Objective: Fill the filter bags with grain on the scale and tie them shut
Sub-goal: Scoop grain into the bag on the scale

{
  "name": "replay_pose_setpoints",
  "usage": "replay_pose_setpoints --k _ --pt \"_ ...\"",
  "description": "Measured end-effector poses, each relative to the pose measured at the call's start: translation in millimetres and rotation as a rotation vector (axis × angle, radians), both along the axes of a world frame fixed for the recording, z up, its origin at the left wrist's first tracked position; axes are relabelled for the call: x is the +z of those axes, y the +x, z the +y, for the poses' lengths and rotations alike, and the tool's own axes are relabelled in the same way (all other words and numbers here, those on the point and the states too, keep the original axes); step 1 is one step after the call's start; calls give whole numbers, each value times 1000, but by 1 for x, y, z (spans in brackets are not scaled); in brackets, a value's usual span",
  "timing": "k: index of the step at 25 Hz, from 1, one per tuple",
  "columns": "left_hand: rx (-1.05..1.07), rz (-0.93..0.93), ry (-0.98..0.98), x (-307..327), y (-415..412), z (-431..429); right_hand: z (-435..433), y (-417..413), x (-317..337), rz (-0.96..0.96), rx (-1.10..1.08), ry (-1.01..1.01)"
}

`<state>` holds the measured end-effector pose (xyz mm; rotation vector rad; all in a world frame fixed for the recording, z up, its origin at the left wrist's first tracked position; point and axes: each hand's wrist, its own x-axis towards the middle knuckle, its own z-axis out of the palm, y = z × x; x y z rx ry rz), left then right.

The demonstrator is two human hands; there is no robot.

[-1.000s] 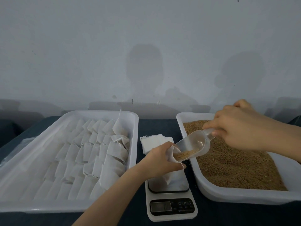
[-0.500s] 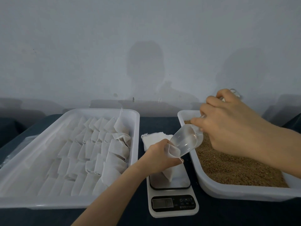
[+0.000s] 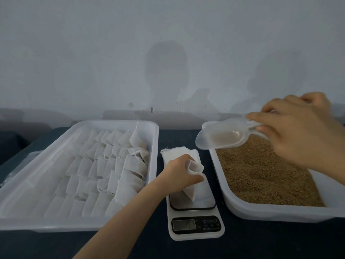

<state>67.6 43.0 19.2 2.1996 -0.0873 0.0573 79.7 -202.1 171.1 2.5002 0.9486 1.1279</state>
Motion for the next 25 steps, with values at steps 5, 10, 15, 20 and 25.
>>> replay_pose_setpoints --k 5,10,15,20,25 --pt "-10 7 15 1 -2 -1 -86 46 -50 177 -185 172" --pt "2 1 12 -1 -3 0 -148 87 -88 143 -400 -73" --pt "4 -6 17 -1 -2 0 -136 81 -110 205 -363 -92" --pt "-5 -9 8 -2 -1 0 -109 67 -126 277 -392 -71" --pt "-7 -1 1 -4 1 0 -112 69 -135 420 -469 57"
